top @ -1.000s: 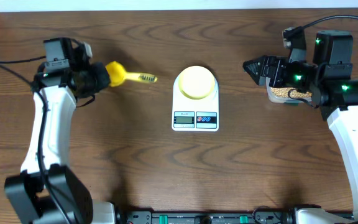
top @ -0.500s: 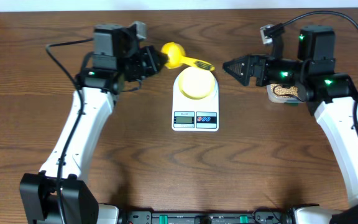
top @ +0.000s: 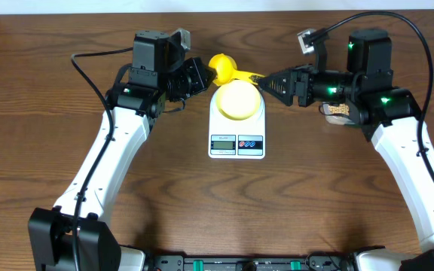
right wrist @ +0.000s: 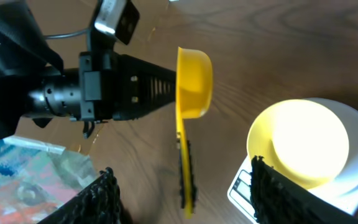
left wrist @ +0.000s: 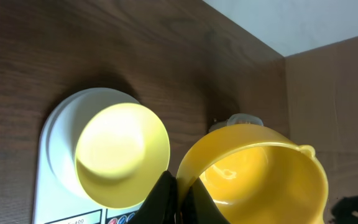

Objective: Scoop item into bowl and weigh 50g on scale
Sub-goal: 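Carry the scoop over the scale toward the right gripper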

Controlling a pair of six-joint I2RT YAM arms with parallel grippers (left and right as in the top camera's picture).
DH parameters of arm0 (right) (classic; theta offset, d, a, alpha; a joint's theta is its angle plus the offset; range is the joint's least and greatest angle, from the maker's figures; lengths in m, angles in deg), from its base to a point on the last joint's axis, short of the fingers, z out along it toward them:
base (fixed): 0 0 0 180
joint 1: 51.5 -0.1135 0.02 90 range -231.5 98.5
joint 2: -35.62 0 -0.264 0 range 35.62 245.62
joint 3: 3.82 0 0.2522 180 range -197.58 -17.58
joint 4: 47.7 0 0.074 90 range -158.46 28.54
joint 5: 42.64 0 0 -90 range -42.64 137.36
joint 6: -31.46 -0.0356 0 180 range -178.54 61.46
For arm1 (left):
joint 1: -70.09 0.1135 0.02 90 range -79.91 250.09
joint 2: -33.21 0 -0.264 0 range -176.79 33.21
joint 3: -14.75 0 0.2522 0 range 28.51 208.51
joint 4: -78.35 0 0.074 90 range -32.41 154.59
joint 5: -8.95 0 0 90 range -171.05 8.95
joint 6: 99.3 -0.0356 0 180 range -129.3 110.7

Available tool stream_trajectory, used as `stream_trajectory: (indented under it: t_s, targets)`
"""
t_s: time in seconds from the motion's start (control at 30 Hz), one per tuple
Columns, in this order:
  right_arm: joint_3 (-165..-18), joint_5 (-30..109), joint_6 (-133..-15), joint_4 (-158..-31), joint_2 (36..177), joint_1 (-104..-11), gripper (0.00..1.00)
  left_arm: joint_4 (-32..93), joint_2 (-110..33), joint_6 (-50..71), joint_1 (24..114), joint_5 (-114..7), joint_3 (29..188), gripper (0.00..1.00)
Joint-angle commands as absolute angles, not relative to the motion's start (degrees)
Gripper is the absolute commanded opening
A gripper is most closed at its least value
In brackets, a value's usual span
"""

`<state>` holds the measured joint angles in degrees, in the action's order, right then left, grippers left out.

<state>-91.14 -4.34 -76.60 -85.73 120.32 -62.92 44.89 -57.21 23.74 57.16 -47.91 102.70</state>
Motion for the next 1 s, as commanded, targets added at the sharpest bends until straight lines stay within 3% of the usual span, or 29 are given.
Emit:
stream_trajectory:
  t_s: [0.0,0.17,0.5,0.63,0.7,0.97]
  targets:
    - [-92.32,-5.74,-77.22,-85.43,120.06,-63.46,0.60,45.04,-57.05,24.00,57.09,-48.76,103.60,0.07]
    - [-92.32,-5.76,-77.22,-85.23,120.06,-63.64,0.50,45.06,-57.05,24.00,57.07,-48.32,103.60,0.07]
    - [-92.32,-5.74,-77.41,-84.53,120.46,-64.03,0.46,46.16,-57.05,24.02,55.21,-46.77,103.60,0.07]
    - [-92.32,-5.76,-77.43,-84.36,120.87,-64.30,0.25,46.37,-57.05,24.02,54.73,-46.77,103.60,0.07]
    - [-92.32,-5.80,-77.83,-84.38,121.11,-64.34,0.19,46.46,-57.05,24.02,54.73,-46.77,103.60,0.07]
    - [-92.32,-6.85,-77.83,-84.38,121.59,-64.36,0.17,47.80,-57.05,24.02,54.73,-46.77,103.60,0.07]
